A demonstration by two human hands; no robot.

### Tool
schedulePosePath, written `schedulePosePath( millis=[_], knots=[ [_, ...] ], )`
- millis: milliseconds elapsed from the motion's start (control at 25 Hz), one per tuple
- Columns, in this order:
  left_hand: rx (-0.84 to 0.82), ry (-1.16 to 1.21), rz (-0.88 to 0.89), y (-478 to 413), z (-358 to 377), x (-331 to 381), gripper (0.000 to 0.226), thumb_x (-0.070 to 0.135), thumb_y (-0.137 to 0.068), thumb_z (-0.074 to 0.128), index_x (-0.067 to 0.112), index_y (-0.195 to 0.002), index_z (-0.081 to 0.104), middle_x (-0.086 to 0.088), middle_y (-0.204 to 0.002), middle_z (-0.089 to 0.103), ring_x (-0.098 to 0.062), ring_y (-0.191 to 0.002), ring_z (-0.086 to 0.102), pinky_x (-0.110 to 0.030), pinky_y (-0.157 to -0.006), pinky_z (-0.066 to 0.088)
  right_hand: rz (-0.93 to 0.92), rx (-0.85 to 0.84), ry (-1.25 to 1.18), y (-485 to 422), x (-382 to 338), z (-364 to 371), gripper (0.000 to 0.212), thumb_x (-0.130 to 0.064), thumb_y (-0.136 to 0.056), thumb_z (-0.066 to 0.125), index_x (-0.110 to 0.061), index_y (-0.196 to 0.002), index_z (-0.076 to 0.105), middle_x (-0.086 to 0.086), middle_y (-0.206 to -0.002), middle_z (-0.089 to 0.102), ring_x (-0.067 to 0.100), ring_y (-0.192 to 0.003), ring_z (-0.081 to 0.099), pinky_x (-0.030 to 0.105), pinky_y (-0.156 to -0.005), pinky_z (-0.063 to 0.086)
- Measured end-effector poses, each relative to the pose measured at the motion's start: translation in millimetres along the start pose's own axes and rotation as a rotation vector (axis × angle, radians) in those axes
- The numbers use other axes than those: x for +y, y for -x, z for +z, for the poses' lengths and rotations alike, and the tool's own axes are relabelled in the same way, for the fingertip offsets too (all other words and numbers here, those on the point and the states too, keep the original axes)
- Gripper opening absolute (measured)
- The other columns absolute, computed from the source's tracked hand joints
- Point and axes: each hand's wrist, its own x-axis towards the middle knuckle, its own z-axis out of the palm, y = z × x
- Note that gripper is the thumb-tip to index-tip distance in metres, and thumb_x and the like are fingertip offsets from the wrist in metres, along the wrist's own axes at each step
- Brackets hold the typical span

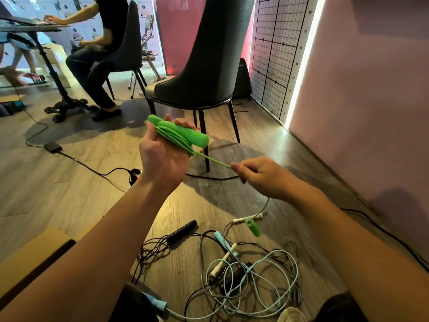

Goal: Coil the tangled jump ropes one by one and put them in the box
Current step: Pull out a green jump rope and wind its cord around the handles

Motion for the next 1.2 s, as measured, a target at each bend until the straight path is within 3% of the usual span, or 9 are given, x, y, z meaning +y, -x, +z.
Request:
schedulePosePath(
  millis=[120, 280, 440, 520, 640, 760, 880, 1040, 1200],
  knots=[
    [0.203, -0.225, 0.150, -6, -5, 0, 0.035, 0.043, -0.106, 0.033, 0.013, -0.111, 0.048, -0.005, -0.087, 0.054, -0.019, -0.078, 0.058, -0.037, -0.086, 0.051, -0.044, -0.088, 0.041, 0, -6, 4, 0.038, -0.049, -0.096, 0.054, -0.023, -0.069, 0.061, -0.008, -0.055, 0.046, 0.001, -0.047, 0.040, 0.023, -0.053, 0.036],
    [0.171, -0.790, 0.223, -6, -14, 2, 0.024, 0.037, -0.107, 0.033, 0.021, -0.111, 0.050, 0.000, -0.088, 0.054, -0.014, -0.083, 0.058, -0.034, -0.089, 0.050, -0.129, -0.061, 0.027, -1, -12, 1, 0.044, -0.048, -0.092, 0.062, -0.026, -0.056, 0.050, -0.012, -0.048, 0.040, 0.004, -0.045, 0.038, 0.024, -0.050, 0.035],
    [-0.080, -1.442, -0.029, 2, -24, -6, 0.025, 0.035, -0.106, 0.033, 0.021, -0.112, 0.053, -0.006, -0.097, 0.055, -0.018, -0.089, 0.056, -0.037, -0.087, 0.050, -0.231, 0.022, 0.012, -1, -16, -1, 0.030, -0.038, -0.095, 0.063, -0.024, -0.068, 0.059, -0.007, -0.056, 0.048, 0.005, -0.050, 0.042, 0.031, -0.051, 0.039],
    [-0.204, -1.553, -0.272, 7, -26, -10, 0.035, 0.038, -0.106, 0.032, 0.015, -0.118, 0.055, -0.008, -0.100, 0.056, -0.019, -0.090, 0.058, -0.037, -0.087, 0.052, -0.227, 0.083, 0.015, 0, -14, -8, 0.021, -0.034, -0.095, 0.063, -0.020, -0.080, 0.064, -0.001, -0.061, 0.053, 0.008, -0.054, 0.046, 0.032, -0.054, 0.041],
    [-0.320, -1.489, -0.549, 14, -16, -16, 0.047, 0.041, -0.106, 0.023, 0.009, -0.109, 0.056, -0.010, -0.088, 0.057, -0.018, -0.075, 0.058, -0.030, -0.071, 0.053, -0.245, 0.172, 0.074, 3, -10, -14, 0.019, -0.036, -0.093, 0.065, -0.018, -0.089, 0.069, -0.006, -0.061, 0.055, 0.007, -0.053, 0.046, 0.024, -0.053, 0.038],
    [-0.411, -1.505, -0.690, 15, -7, -21, 0.066, 0.051, -0.104, 0.013, 0.005, -0.104, 0.060, -0.006, -0.076, 0.055, -0.017, -0.064, 0.055, -0.030, -0.061, 0.049, -0.240, 0.239, 0.076, 6, -9, -14, 0.025, -0.044, -0.090, 0.065, -0.019, -0.090, 0.068, -0.009, -0.057, 0.051, 0.007, -0.051, 0.046, 0.018, -0.051, 0.036],
    [-0.450, -1.363, -0.799, 17, -3, -22, 0.074, 0.063, -0.098, 0.011, 0.008, -0.093, 0.060, -0.002, -0.066, 0.053, -0.017, -0.055, 0.049, -0.031, -0.056, 0.043, -0.171, 0.295, -0.007, 6, -9, -19, 0.030, -0.049, -0.087, 0.065, -0.020, -0.081, 0.064, -0.009, -0.053, 0.048, 0.006, -0.049, 0.044, 0.015, -0.048, 0.035],
    [-0.386, -0.794, -0.870, 19, 1, -20, 0.069, 0.070, -0.093, 0.020, 0.012, -0.082, 0.055, 0.000, -0.058, 0.046, -0.012, -0.044, 0.041, -0.025, -0.047, 0.038, -0.079, 0.326, -0.043, 4, -9, -18, 0.038, -0.047, -0.094, 0.058, -0.015, -0.075, 0.062, -0.009, -0.053, 0.044, 0.003, -0.049, 0.042, 0.013, -0.048, 0.033],
    [-0.309, -0.219, -0.595, 13, 6, -14, 0.055, 0.059, -0.099, 0.026, 0.013, -0.086, 0.052, 0.003, -0.062, 0.044, -0.009, -0.046, 0.042, -0.024, -0.049, 0.042, 0.087, 0.031, -0.104, 0, -7, -2, 0.044, -0.045, -0.103, 0.041, -0.013, -0.078, 0.058, -0.005, -0.061, 0.049, 0.003, -0.050, 0.045, 0.020, -0.054, 0.040]
  ],
)
